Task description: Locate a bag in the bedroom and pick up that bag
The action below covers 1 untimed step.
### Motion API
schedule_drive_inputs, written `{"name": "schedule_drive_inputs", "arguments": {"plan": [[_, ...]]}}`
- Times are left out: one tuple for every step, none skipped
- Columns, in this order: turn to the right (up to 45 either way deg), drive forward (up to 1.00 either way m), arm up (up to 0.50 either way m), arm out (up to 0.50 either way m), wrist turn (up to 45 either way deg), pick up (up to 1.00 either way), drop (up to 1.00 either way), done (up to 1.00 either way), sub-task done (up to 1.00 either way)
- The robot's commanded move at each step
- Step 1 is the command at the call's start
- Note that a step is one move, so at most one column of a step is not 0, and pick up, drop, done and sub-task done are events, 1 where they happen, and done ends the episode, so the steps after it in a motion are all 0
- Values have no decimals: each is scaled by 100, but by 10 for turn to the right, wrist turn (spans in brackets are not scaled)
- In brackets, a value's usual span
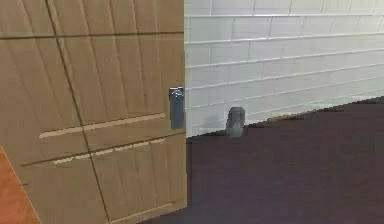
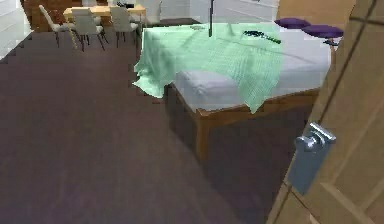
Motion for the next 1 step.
{"name": "schedule_drive_inputs", "arguments": {"plan": [[390,0,0,0,0,0,0,0,0]]}}
